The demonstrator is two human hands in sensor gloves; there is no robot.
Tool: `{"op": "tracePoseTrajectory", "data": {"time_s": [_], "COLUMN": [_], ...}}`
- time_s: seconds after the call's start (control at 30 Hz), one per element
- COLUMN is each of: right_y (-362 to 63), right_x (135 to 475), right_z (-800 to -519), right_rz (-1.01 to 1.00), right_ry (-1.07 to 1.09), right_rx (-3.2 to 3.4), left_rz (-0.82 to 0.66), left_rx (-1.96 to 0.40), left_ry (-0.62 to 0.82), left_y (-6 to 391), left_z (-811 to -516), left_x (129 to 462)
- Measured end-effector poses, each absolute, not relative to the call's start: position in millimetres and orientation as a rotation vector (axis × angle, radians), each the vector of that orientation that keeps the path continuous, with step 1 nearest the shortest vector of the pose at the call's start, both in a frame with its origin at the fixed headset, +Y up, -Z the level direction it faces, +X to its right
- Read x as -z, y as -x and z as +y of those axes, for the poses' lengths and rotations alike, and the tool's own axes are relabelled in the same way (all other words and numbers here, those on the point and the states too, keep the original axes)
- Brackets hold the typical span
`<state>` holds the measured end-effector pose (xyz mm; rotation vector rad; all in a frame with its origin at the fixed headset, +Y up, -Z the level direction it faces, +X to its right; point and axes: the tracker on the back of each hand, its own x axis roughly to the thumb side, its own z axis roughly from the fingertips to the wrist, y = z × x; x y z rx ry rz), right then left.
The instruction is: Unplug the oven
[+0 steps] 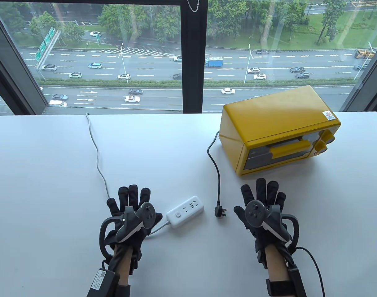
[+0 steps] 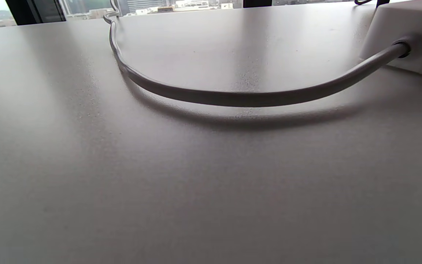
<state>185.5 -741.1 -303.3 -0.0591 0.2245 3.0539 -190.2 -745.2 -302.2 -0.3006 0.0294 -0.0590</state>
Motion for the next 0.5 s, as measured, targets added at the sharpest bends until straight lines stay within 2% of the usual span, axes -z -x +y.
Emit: {"op": "tracePoseTrajectory", "data": {"time_s": [0.5], "right_y": [-184.4], "right_x": [302.0], "right_z": [-746.9], "right_rz": [0.301], "right_ry": [0.07], "right_rx": [-3.063], "left_rz": [0.035], "left_rx": [0.085], "left_ry": [0.339], "left_y": [193.7], "left_z": [-751.3], "left_x": [299.4]}}
